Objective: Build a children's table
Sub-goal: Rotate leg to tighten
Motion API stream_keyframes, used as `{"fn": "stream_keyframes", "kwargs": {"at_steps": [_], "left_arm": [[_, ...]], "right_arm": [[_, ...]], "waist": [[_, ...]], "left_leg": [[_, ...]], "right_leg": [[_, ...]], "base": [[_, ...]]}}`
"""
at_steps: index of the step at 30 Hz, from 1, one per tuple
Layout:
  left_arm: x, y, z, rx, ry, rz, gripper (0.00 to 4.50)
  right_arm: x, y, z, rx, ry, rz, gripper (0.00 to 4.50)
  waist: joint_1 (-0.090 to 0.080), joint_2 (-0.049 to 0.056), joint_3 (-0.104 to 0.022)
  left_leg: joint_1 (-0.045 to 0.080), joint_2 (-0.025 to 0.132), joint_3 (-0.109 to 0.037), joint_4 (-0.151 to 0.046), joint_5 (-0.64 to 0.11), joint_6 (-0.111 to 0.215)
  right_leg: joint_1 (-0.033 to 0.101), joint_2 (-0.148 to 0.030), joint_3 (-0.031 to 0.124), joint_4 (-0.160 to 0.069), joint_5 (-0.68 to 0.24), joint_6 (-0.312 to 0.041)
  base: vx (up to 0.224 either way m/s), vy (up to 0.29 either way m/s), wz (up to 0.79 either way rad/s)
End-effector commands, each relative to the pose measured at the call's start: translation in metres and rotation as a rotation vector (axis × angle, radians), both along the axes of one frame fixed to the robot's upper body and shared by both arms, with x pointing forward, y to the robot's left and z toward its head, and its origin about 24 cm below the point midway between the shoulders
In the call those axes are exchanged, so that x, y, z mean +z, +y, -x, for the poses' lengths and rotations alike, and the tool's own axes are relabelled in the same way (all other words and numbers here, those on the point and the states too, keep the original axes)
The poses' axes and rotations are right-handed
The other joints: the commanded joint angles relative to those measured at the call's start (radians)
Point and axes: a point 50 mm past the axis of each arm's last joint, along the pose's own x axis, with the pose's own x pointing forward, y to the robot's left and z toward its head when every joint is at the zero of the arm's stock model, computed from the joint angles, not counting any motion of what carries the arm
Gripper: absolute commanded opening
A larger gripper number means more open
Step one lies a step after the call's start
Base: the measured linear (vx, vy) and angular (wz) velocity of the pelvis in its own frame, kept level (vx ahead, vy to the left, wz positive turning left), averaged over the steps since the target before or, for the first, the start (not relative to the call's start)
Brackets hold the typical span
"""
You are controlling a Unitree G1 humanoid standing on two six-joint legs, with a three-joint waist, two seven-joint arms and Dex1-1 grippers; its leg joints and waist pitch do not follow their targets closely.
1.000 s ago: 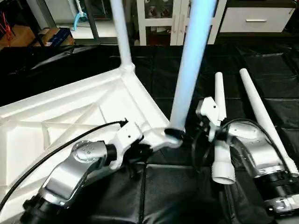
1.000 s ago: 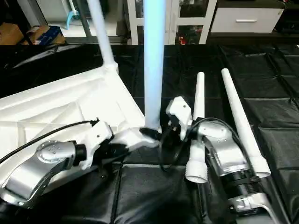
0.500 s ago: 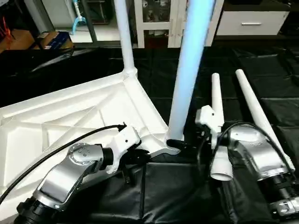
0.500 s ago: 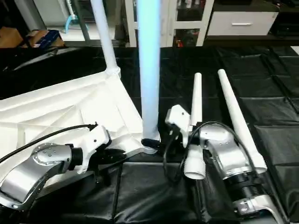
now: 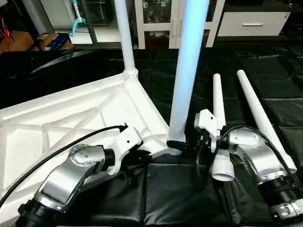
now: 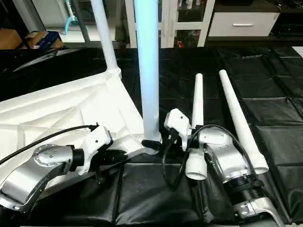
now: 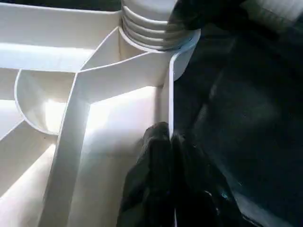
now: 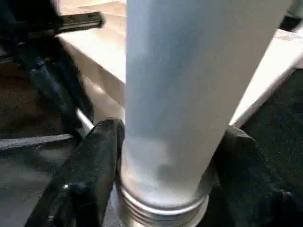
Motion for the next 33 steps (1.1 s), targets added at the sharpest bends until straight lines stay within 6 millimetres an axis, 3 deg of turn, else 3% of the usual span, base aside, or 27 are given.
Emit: {"fn": "stream_keyframes", "kwargs": {"at_steps": [1, 5, 6, 9, 11, 12, 15, 17, 19, 21, 22, 23, 25, 29, 31, 32, 33], "left_arm": [[-0.018, -0.005, 0.012, -0.038, 0.108, -0.020, 0.00], [-0.023, -0.013, -0.005, 0.108, 0.080, -0.034, 0.00], [-0.024, -0.016, -0.009, 0.140, 0.080, -0.029, 0.00], [-0.026, -0.026, -0.023, 0.272, 0.061, -0.004, 0.00], [-0.025, -0.029, -0.030, 0.327, 0.044, 0.012, 0.00], [-0.023, -0.036, -0.039, 0.407, 0.012, 0.037, 0.00], [-0.020, -0.046, -0.047, 0.431, -0.019, 0.057, 0.00], [-0.020, -0.049, -0.046, 0.407, -0.019, 0.044, 0.00], [-0.021, -0.049, -0.046, 0.400, -0.014, 0.038, 0.00], [-0.023, -0.048, -0.043, 0.382, -0.011, 0.023, 0.00], [-0.024, -0.047, -0.042, 0.375, -0.011, 0.018, 0.00], [-0.024, -0.047, -0.041, 0.361, -0.013, 0.011, 0.00], [-0.025, -0.046, -0.035, 0.286, -0.014, -0.002, 0.00], [-0.029, -0.041, -0.016, 0.079, 0.011, -0.040, 0.00], [-0.030, -0.037, -0.007, -0.005, 0.028, -0.056, 0.00], [-0.030, -0.031, 0.002, -0.081, 0.051, -0.064, 0.00], [-0.029, -0.028, 0.005, -0.104, 0.065, -0.064, 0.00]], "right_arm": [[-0.014, -0.018, -0.007, -0.167, 0.033, 0.084, 2.79], [-0.033, -0.004, -0.016, -0.399, 0.080, 0.073, 2.60], [-0.038, 0.000, -0.017, -0.448, 0.085, 0.086, 2.58], [-0.053, 0.014, -0.021, -0.631, 0.077, 0.121, 2.52], [-0.055, 0.020, -0.022, -0.683, 0.081, 0.111, 2.51], [-0.058, 0.032, -0.023, -0.738, 0.091, 0.082, 2.51], [-0.054, 0.054, -0.023, -0.722, 0.104, 0.006, 2.50], [-0.047, 0.062, -0.024, -0.686, 0.069, -0.037, 2.49], [-0.043, 0.066, -0.024, -0.644, 0.057, -0.074, 2.49], [-0.035, 0.066, -0.023, -0.597, 0.059, -0.155, 2.49], [-0.032, 0.066, -0.023, -0.582, 0.060, -0.182, 2.49], [-0.028, 0.064, -0.023, -0.571, 0.052, -0.213, 3.04], [-0.017, 0.057, -0.025, -0.548, 0.013, -0.246, 3.17], [0.000, 0.040, -0.029, -0.487, -0.040, -0.256, 3.54], [0.003, 0.032, -0.028, -0.419, -0.046, -0.221, 3.77], [0.007, 0.020, -0.024, -0.318, -0.037, -0.169, 3.77], [0.008, 0.014, -0.021, -0.258, -0.032, -0.135, 3.88]], "waist": [[0.000, -0.007, -0.042], [-0.011, -0.006, -0.038], [-0.013, -0.007, -0.038], [-0.022, -0.007, -0.032], [-0.024, -0.007, -0.029], [-0.022, -0.012, -0.029], [-0.024, -0.011, -0.023], [-0.024, -0.008, -0.025], [-0.023, -0.008, -0.030], [-0.022, -0.008, -0.029], [-0.019, -0.008, -0.033], [-0.017, -0.007, -0.036], [-0.012, -0.007, -0.044], [-0.011, -0.007, -0.046], [-0.005, -0.002, -0.050], [0.002, -0.003, -0.052], [0.009, 0.000, -0.056]], "left_leg": [[0.012, 0.078, -0.042, -0.087, -0.220, 0.058], [0.016, 0.074, -0.041, -0.089, -0.263, 0.026], [0.012, 0.073, -0.044, -0.091, -0.278, 0.011], [0.015, 0.070, -0.047, -0.094, -0.344, -0.016], [0.022, 0.069, -0.049, -0.095, -0.387, -0.027], [0.026, 0.067, -0.051, -0.096, -0.425, -0.032], [0.041, 0.062, -0.054, -0.097, -0.512, -0.043], [0.035, 0.065, -0.062, -0.104, -0.530, -0.045], [0.028, 0.069, -0.060, -0.112, -0.506, -0.046], [0.025, 0.069, -0.058, -0.113, -0.490, -0.040], [0.024, 0.071, -0.053, -0.111, -0.458, -0.026], [0.022, 0.072, -0.052, -0.110, -0.429, -0.022], [0.009, 0.075, -0.045, -0.104, -0.301, 0.018], [0.005, 0.076, -0.043, -0.100, -0.258, 0.055], [0.015, 0.078, -0.034, -0.088, -0.155, 0.099], [0.019, 0.079, -0.035, -0.087, -0.134, 0.104], [0.016, 0.077, -0.033, -0.080, -0.081, 0.127]], "right_leg": [[0.033, -0.078, 0.035, -0.066, -0.266, -0.239], [0.024, -0.076, 0.036, -0.074, -0.333, -0.224], [0.026, -0.078, 0.035, -0.075, -0.365, -0.209], [0.014, -0.076, 0.035, -0.084, -0.445, -0.177], [0.007, -0.075, 0.035, -0.091, -0.498, -0.158], [0.000, -0.077, 0.037, -0.099, -0.554, -0.124], [-0.017, -0.071, 0.030, -0.113, -0.644, -0.083], [-0.010, -0.074, 0.029, -0.111, -0.631, -0.062], [-0.003, -0.073, 0.031, -0.106, -0.513, -0.081], [-0.001, -0.074, 0.034, -0.104, -0.478, -0.094], [0.002, -0.075, 0.037, -0.100, -0.426, -0.116], [0.005, -0.076, 0.038, -0.096, -0.389, -0.125], [0.020, -0.080, 0.038, -0.081, -0.219, -0.179], [0.024, -0.082, 0.035, -0.078, -0.223, -0.203], [0.021, -0.080, 0.035, -0.068, -0.117, -0.238], [0.024, -0.077, 0.032, -0.066, -0.091, -0.247], [0.029, -0.073, 0.030, -0.051, -0.017, -0.262]], "base": [[0.000, 0.000, 0.00], [0.000, 0.000, 0.00], [0.000, 0.000, 0.00], [0.000, 0.000, 0.00], [0.000, 0.000, 0.00], [-0.055, 0.009, -0.02], [0.000, 0.000, 0.00], [0.000, 0.000, 0.00], [0.000, 0.000, 0.00], [0.000, 0.000, 0.00], [0.000, 0.000, 0.00], [0.000, 0.000, 0.00], [0.000, 0.000, 0.00], [0.000, 0.000, 0.00], [0.061, -0.029, 0.04], [0.069, -0.025, 0.08], [0.065, -0.012, 0.02]]}}
